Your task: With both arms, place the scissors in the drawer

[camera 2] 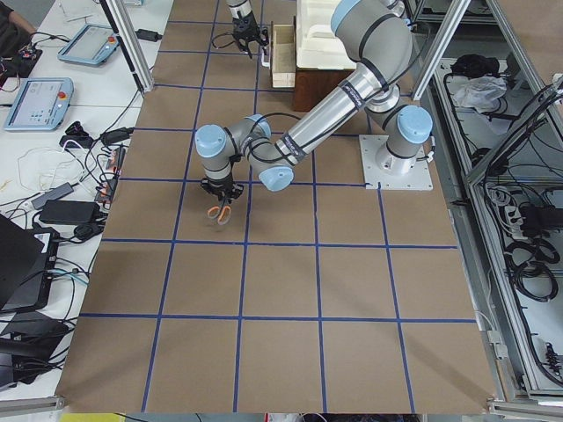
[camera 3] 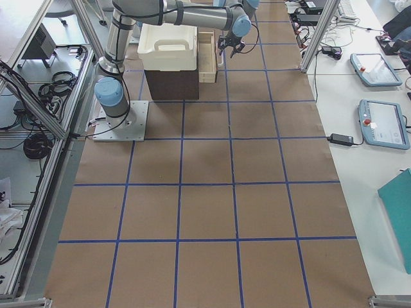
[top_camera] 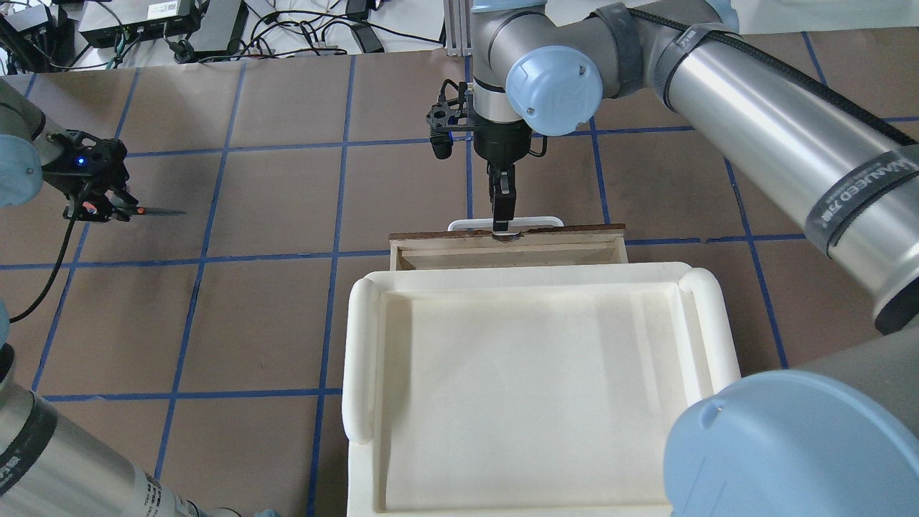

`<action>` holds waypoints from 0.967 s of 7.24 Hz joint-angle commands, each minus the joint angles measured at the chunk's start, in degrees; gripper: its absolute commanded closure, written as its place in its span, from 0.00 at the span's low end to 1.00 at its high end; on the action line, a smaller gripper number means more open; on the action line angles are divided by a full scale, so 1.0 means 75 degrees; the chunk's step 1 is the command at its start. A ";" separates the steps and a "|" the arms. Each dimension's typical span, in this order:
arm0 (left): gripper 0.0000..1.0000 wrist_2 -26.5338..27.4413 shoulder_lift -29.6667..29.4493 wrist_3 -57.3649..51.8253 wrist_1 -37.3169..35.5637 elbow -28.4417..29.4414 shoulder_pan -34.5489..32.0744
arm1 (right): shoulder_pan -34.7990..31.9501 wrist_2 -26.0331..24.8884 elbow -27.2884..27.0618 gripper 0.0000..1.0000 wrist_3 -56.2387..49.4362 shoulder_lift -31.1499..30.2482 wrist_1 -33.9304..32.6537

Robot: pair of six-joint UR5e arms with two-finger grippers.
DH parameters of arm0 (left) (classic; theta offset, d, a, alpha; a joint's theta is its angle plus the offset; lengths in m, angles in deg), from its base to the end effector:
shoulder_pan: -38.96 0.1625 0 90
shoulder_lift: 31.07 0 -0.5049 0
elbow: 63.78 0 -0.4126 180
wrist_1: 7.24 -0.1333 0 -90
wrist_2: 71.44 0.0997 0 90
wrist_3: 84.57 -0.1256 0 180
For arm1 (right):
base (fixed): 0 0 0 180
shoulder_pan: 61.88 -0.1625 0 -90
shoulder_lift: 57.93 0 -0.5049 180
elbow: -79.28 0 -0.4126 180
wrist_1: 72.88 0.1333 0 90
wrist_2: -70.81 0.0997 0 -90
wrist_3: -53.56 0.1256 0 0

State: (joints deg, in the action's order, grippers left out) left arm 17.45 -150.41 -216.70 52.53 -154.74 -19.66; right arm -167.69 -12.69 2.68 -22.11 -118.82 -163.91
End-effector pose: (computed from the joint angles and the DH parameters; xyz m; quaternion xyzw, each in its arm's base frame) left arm 0.2503 -0.6710 0.2688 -0.7702 -0.6377 0.0095 0.0020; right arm 0.3347 -0.6407 0.3459 -0.7041 0.6963 0.0825 0.1124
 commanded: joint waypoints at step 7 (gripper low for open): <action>1.00 0.0006 0.0127 0.0015 0.0106 0.0000 -0.0129 | 0.0034 -0.0069 0.0895 0.41 -0.0200 0.0489 -0.0038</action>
State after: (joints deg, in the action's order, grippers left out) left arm 17.50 -149.53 -216.62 53.19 -154.72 -20.56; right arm -167.44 -13.06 8.06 -23.04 -115.95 -164.18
